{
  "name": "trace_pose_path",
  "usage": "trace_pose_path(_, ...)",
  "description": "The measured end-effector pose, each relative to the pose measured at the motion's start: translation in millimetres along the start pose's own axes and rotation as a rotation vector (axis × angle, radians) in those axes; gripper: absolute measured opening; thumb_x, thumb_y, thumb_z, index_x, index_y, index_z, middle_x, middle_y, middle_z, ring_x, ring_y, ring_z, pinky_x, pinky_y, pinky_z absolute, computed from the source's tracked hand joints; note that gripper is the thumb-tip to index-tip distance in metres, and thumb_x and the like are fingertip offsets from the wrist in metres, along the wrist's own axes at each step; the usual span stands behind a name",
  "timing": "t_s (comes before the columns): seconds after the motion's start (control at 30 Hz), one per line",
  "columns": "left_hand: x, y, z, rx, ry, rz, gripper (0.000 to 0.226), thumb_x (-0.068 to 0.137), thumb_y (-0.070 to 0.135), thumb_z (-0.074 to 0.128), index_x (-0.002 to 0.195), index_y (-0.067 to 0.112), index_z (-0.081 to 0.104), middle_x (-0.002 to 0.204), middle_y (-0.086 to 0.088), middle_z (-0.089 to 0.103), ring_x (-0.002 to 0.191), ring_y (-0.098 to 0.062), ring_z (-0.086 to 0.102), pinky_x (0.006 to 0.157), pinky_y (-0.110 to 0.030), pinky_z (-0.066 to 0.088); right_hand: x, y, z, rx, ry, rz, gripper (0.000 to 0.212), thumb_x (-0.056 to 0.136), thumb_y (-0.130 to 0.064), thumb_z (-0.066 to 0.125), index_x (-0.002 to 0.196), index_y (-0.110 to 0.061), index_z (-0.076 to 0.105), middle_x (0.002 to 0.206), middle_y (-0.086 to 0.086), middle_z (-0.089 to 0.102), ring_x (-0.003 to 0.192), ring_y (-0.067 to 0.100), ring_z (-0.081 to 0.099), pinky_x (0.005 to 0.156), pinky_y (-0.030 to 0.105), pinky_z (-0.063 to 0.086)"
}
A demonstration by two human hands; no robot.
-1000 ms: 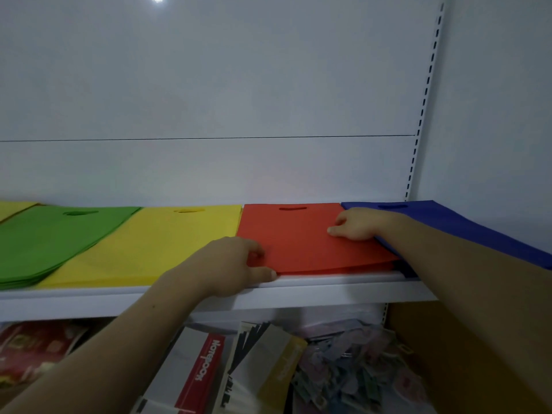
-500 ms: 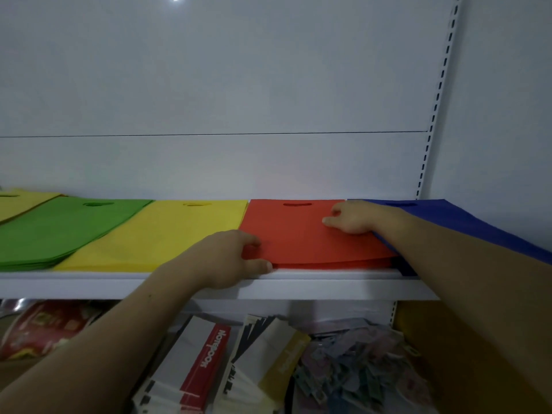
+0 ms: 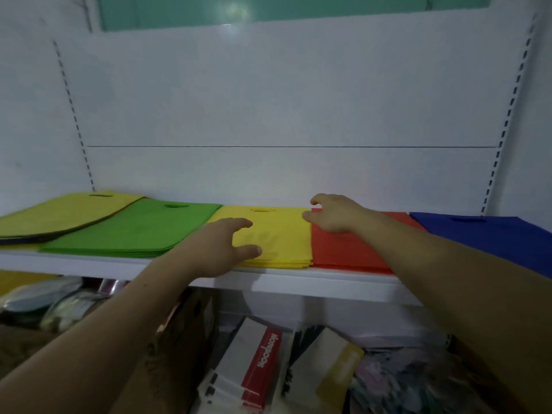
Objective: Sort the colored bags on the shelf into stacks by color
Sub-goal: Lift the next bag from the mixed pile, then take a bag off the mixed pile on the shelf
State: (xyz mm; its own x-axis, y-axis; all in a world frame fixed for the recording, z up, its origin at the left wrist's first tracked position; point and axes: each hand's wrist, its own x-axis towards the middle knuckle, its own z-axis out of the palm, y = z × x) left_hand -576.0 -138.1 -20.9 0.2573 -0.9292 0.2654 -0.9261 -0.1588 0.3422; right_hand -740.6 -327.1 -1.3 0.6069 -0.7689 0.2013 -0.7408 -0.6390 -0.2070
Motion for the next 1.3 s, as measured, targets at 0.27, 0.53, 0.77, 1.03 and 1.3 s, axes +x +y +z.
trace_pose_path(0.27, -56.6, -140.8, -69.9, -0.019, 0.075, -0.152, 0.068, 0.084, 0.049, 0.061, 0.143, 0.031, 0.033, 0.151, 0.0, 0.033, 0.134, -0.021, 0.037, 0.104, -0.031, 0.032, 38.4, -166.7, 40.3, 0.108, -0.04, -0.093, 0.065, 0.095, -0.054, 0.043, 0.147, -0.017, 0.032, 0.153, 0.008, 0.032, 0.135, 0.027, 0.036, 0.102, 0.033, 0.035)
trace_pose_path(0.53, -98.4, -257.9, -126.4, 0.04, 0.12, -0.265, 0.068, 0.085, 0.049, 0.059, 0.144, 0.029, 0.032, 0.149, 0.004, 0.036, 0.134, -0.018, 0.037, 0.106, -0.035, 0.033, 83.3, -313.7, 82.2, 0.111, -0.093, -0.198, 0.069, 0.094, -0.055, 0.044, 0.147, -0.013, 0.032, 0.152, 0.01, 0.033, 0.135, 0.028, 0.036, 0.104, 0.032, 0.034)
trace_pose_path(0.77, -86.4, -339.6, -149.3, 0.031, 0.155, -0.374, 0.067, 0.085, 0.052, 0.057, 0.143, 0.033, 0.031, 0.15, 0.004, 0.034, 0.133, -0.02, 0.038, 0.102, -0.035, 0.035, 145.0, -399.4, 114.0, 0.077, -0.131, -0.282, 0.068, 0.095, -0.053, 0.043, 0.146, -0.01, 0.032, 0.151, 0.01, 0.035, 0.135, 0.028, 0.037, 0.103, 0.032, 0.034)
trace_pose_path(1.03, -34.3, -413.3, -169.1, 0.031, 0.194, -0.401, 0.062, 0.087, 0.051, 0.056, 0.142, 0.03, 0.035, 0.149, 0.002, 0.036, 0.132, -0.021, 0.04, 0.104, -0.034, 0.034, 234.1, -441.0, 141.9, 0.034, -0.168, -0.262, 0.069, 0.096, -0.052, 0.042, 0.148, -0.008, 0.028, 0.152, 0.011, 0.032, 0.137, 0.029, 0.034, 0.106, 0.033, 0.033)
trace_pose_path(1.3, 12.6, -482.8, -185.8, 0.073, 0.108, -0.42, 0.061, 0.087, 0.052, 0.055, 0.141, 0.028, 0.039, 0.149, 0.001, 0.037, 0.133, -0.021, 0.038, 0.106, -0.034, 0.03, 282.6, -449.7, 162.3, -0.102, -0.222, -0.132, 0.07, 0.096, -0.054, 0.038, 0.143, -0.003, 0.033, 0.149, 0.013, 0.037, 0.133, 0.029, 0.039, 0.103, 0.032, 0.035)
